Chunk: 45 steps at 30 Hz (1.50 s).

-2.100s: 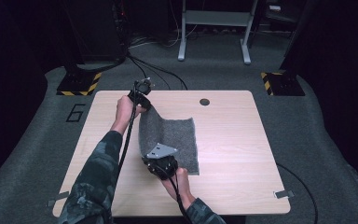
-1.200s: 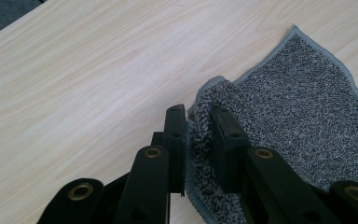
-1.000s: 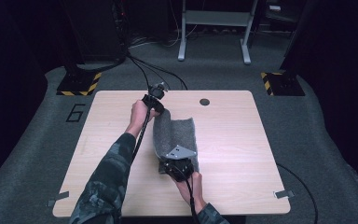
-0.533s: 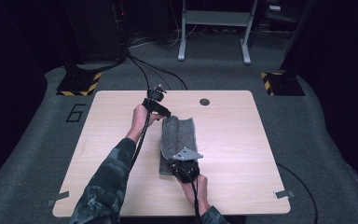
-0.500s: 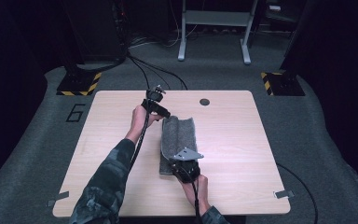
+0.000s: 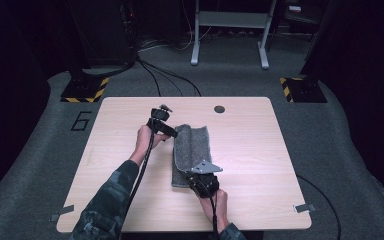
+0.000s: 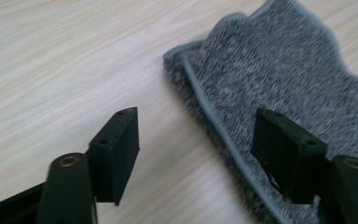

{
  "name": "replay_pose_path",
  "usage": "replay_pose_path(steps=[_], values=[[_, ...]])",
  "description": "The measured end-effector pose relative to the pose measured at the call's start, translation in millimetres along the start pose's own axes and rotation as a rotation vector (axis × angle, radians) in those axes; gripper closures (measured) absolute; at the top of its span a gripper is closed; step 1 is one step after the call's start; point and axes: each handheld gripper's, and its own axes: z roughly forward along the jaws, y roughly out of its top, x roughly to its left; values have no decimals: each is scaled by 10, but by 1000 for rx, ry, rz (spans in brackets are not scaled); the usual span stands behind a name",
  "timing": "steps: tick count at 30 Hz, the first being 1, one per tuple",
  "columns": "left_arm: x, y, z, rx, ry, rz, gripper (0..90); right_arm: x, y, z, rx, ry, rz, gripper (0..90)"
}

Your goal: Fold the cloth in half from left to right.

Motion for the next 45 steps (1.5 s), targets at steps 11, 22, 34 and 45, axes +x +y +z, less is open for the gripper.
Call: replay_pose_path(steps=[11,22,34,45], values=[[-248,-225,-40,-17,20,66,325,-90,-84,-53,-6,-54,57,849],[-254,-432,57,33,-79,57,434,-181,-162,-77,21,-105,84,825],[-423,-292,92,30,-98,87,505,-213,-222,-68,63,-174,64,820],[-519,-257,134,21,-86,134,900,-272,-252,-110,52,-172,93,845]])
